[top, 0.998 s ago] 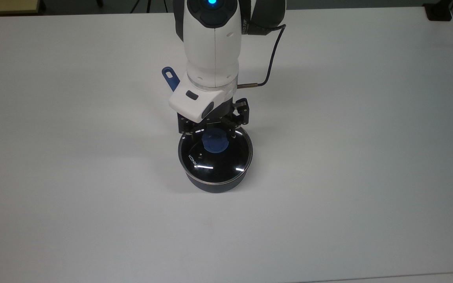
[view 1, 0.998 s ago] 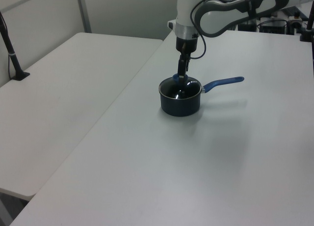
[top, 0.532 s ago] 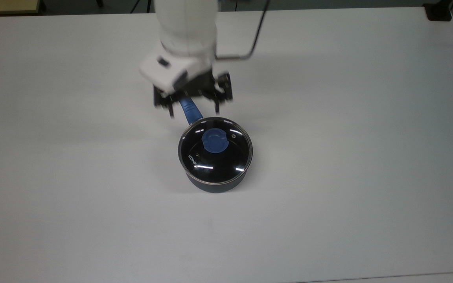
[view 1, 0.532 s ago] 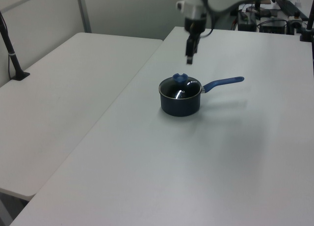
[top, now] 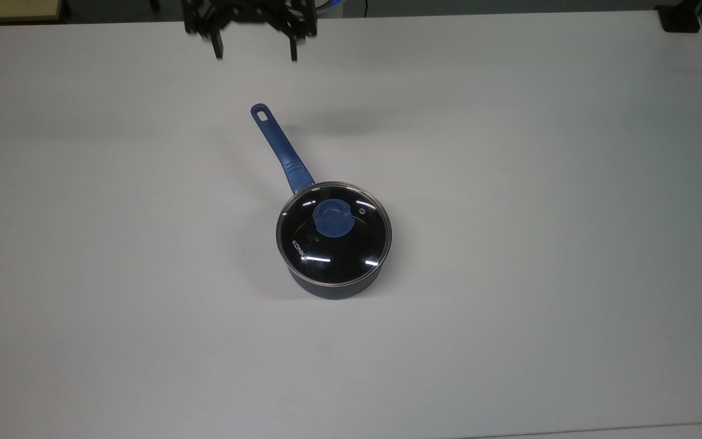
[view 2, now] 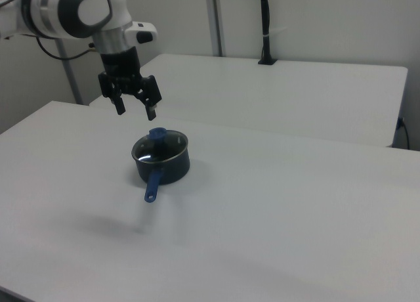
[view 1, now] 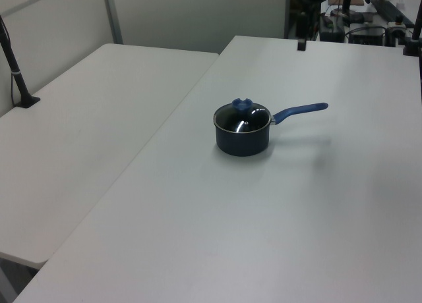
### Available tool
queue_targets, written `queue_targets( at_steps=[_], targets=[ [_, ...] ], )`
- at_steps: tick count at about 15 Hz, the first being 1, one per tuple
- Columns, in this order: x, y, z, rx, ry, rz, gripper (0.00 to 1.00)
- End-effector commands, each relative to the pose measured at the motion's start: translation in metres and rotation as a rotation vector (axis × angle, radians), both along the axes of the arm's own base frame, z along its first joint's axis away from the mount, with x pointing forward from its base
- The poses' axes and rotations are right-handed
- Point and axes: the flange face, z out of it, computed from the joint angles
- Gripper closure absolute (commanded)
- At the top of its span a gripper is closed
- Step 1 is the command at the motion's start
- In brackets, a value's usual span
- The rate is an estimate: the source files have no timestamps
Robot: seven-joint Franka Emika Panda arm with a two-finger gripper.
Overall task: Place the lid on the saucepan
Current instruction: 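Open the gripper and raise it away from the lid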
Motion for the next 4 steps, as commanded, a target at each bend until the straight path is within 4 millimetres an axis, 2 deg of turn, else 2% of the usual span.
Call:
queue_targets(
  at_steps=[1, 4],
  targets=[
    [-0.0271, -0.0018, 0.0072, -0.014, 0.014, -0.052, 0.00],
    [-0.0303, -0.0044, 0.0100, -0.029, 0.021, -0.053, 0.00]
  ],
)
